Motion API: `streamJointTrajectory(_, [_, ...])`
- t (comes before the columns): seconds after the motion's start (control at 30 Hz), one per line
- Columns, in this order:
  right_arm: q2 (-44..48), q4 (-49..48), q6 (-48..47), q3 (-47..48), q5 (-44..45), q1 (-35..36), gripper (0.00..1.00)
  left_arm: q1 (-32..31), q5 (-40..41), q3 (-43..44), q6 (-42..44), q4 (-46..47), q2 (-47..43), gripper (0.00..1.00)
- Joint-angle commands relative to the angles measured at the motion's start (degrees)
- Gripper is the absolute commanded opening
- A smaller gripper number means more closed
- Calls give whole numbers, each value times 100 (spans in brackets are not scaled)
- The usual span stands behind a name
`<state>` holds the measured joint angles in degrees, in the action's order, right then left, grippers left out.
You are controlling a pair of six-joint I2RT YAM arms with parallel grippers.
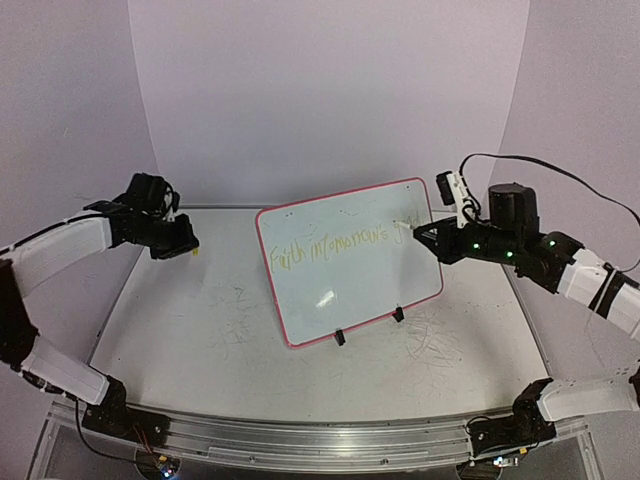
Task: Write a sentence on the whiteboard
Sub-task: Pick up the pen cap from the corner of the board, then insert the whiteboard marker without the cap into the pen cap.
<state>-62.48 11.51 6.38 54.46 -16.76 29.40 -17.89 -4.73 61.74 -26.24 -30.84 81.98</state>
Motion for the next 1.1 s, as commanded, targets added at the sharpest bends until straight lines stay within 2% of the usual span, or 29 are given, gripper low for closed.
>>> streamJointTrajectory(0.0, [-343,-704,27,648,228,1057,0,-69,-345,261,-2063,577,-1257,0])
streamJointTrajectory(0.1, [-853,-1192,160,1089,345,1782,0,-68,-413,43,-3484,1287,-1917,0])
streamJointTrajectory(0.23, [-1710,-2183,645,1748,364,2629,0,-86,-841,-1032,-5358,3393,-2590,0])
streamJointTrajectory(0.3, [-2339,-2489,802,2321,529,3021,0,-92,-1124,-1338,-5881,4067,-2620,0])
streamJointTrajectory(0.47, [-3691,-2513,1159,3785,1006,3482,0,-221,-1339,-1128,-5846,4505,-2563,0])
streamJointTrajectory(0.7, [-4753,-2439,1514,4941,1292,3571,0,-423,-1294,-1612,-6012,5391,-2665,0])
streamJointTrajectory(0.83, [-5056,-2364,1549,5226,1617,3577,0,-465,-1436,-1826,-6074,5791,-2579,0])
streamJointTrajectory(1.07, [-4953,-2267,1606,5009,1953,3582,0,-531,-1317,-1952,-5978,6024,-2647,0])
